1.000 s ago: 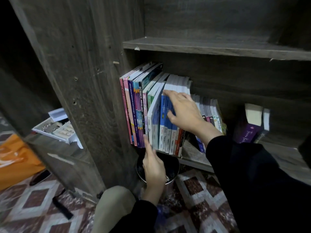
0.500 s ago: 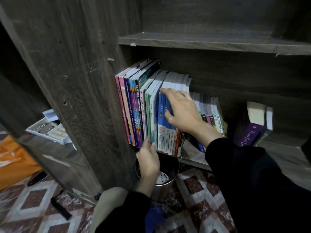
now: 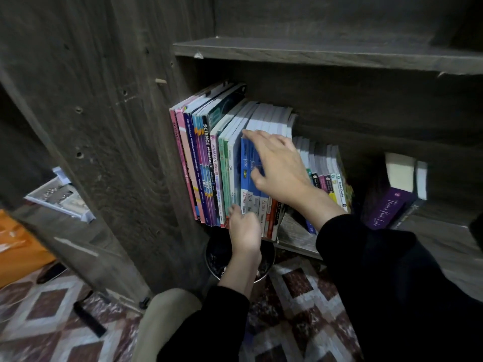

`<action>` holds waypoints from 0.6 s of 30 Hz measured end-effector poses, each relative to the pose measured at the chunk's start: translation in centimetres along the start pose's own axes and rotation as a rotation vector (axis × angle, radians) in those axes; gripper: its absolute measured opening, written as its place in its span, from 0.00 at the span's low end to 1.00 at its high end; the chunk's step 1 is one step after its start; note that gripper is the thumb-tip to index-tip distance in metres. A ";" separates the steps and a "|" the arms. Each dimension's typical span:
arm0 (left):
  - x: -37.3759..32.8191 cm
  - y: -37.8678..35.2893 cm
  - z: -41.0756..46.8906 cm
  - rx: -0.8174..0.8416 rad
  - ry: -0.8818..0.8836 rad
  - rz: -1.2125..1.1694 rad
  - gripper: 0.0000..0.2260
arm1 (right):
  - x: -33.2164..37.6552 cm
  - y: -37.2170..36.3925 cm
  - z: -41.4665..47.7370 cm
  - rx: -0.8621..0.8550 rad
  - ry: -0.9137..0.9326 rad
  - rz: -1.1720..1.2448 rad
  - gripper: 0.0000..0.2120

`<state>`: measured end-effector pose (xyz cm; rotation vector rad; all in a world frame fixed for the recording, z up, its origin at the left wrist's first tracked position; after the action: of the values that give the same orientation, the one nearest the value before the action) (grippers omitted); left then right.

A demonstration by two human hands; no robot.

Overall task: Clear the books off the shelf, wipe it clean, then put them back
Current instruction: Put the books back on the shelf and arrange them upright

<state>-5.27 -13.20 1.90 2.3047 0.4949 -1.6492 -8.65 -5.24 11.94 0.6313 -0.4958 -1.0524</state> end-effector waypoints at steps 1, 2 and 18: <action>-0.4 -0.2 0.1 0.024 0.013 -0.031 0.33 | 0.0 -0.1 0.0 -0.006 0.002 -0.003 0.33; -0.9 -0.4 0.3 0.052 0.020 -0.059 0.34 | 0.0 -0.2 0.1 -0.010 0.004 -0.006 0.33; -8.4 5.6 1.3 -0.137 -0.641 0.344 0.16 | 1.5 -1.7 1.6 0.036 0.081 -0.219 0.31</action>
<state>-6.50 -19.81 9.57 1.5262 0.0582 -1.9537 -10.16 -7.61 12.01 0.7704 -0.3814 -1.2213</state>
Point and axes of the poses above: each hand's wrist, its own z-axis towards the middle knuckle, its own y-axis out of the back of the hand, x = y × z, the point moved 2 cm from there along z, towards the middle knuckle, and after that the axes turned 13 degrees about -x, right-handed, at the moved point
